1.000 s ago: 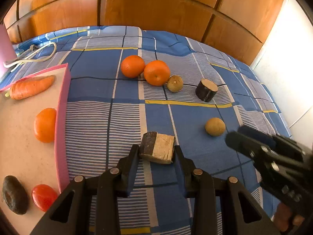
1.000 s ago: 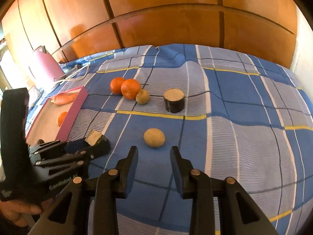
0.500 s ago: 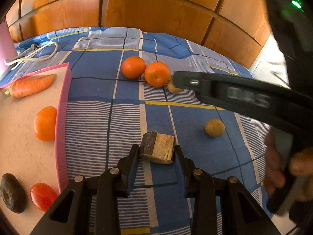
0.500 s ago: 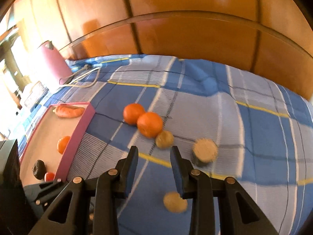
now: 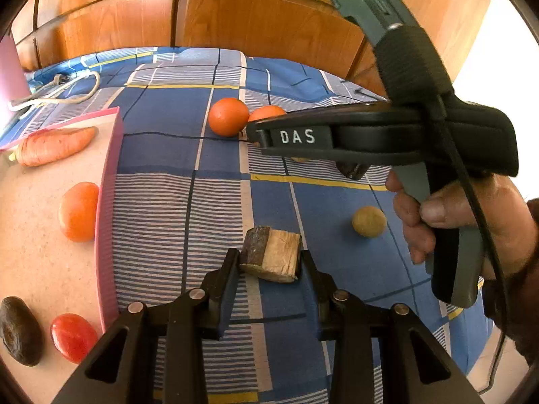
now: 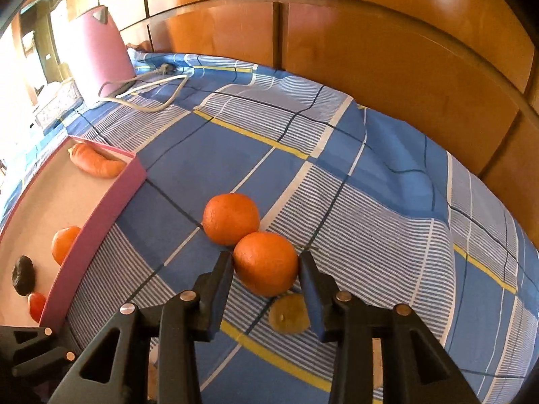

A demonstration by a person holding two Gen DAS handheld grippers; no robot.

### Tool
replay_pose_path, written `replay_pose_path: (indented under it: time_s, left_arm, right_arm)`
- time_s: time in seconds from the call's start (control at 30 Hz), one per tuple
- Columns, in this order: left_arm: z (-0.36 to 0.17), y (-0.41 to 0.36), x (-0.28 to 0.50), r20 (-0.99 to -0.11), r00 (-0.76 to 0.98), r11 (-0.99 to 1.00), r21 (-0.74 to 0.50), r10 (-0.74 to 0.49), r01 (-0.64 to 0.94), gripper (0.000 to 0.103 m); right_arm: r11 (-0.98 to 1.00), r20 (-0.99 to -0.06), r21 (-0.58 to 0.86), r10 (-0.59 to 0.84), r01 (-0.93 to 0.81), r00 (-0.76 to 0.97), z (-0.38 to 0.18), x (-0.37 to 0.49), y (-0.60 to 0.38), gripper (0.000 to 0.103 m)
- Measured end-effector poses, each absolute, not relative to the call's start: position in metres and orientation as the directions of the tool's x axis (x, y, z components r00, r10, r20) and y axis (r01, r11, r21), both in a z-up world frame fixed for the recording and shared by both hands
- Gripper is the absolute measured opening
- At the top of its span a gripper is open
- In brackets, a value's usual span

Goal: Organize fruits
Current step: 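Carry the wooden cube into the tray with the left tool while the right tool grasps an orange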

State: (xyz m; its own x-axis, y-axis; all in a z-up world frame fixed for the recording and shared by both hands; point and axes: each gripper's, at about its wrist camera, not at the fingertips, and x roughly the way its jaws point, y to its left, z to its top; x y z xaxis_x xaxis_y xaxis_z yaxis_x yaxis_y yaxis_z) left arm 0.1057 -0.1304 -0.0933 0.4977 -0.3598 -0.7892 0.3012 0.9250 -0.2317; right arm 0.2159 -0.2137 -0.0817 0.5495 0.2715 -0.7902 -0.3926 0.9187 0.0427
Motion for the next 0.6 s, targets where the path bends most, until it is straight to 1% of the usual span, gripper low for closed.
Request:
replay_pose_path:
  time_s: [0.27,0.43,0.6]
  left_arm:
    - [-0.081,-0.123,0.104,-0.778,0.489,0.916,-0.286,-0.394,0.283,0.035]
    - [-0.052,-0.103,0.099,-0.735,0.548,0.916,-0.304,-0.400,0.261,0.035]
    - [-0.029,-0.072,0.099,-0.713,0.599,0.930,-0.306,-0.365,0.202,0.035]
  right_arm:
    - [0.934,-0.745,0.075,0.285,-0.348,0.603,-0.059,0.193,-0.224,0.037]
    - [0.936,-0.730,0.104,0.302,-0.337,0.613,-0.048,0.178,-0.229,0.037]
    - [0.939,-0.726,0.123,0.305,-0.321,0.616,-0.046,0.156,-0.227,0.037]
